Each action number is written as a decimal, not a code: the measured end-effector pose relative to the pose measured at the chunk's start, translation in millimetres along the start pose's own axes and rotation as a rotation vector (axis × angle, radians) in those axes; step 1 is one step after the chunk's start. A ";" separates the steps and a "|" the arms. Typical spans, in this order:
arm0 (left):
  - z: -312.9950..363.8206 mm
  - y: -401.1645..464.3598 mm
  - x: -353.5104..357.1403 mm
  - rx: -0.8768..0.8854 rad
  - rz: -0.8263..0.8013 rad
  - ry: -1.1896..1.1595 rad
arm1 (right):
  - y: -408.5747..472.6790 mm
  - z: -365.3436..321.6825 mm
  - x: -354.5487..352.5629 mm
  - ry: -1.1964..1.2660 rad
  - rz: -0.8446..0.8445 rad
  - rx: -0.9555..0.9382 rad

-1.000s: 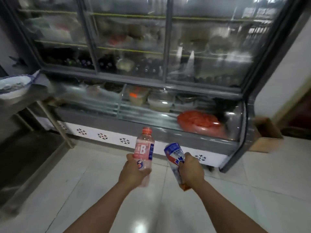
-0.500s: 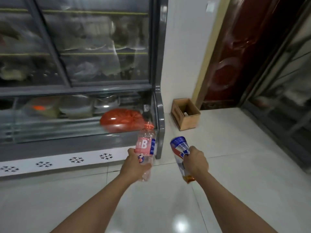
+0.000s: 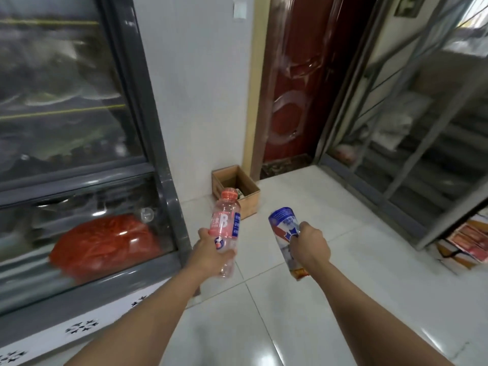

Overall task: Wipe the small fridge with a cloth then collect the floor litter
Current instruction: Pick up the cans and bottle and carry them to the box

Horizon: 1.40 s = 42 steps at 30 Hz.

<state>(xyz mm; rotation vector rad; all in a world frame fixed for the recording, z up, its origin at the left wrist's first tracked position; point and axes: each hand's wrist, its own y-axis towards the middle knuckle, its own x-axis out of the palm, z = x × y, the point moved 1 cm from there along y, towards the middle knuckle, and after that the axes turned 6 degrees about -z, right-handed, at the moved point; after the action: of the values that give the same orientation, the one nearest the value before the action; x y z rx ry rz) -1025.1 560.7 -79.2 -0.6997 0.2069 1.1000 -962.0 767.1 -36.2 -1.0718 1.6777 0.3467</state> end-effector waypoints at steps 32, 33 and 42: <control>206.7 529.2 -0.5 -0.223 0.214 -0.263 | 628.3 -139.2 -49.5 -0.128 -0.167 -0.241; 207.4 549.5 -2.8 -0.235 0.222 -0.277 | 645.9 -148.0 -45.6 -0.123 -0.174 -0.241; 207.3 688.6 -15.0 -0.360 0.190 -0.318 | 780.3 -211.4 -1.1 -0.146 -0.304 -0.262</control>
<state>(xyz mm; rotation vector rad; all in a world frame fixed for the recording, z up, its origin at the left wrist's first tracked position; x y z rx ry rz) -1668.2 859.9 -198.2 -0.8230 -0.2072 1.4324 -1706.0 1055.8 -165.4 -1.4386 1.3398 0.4431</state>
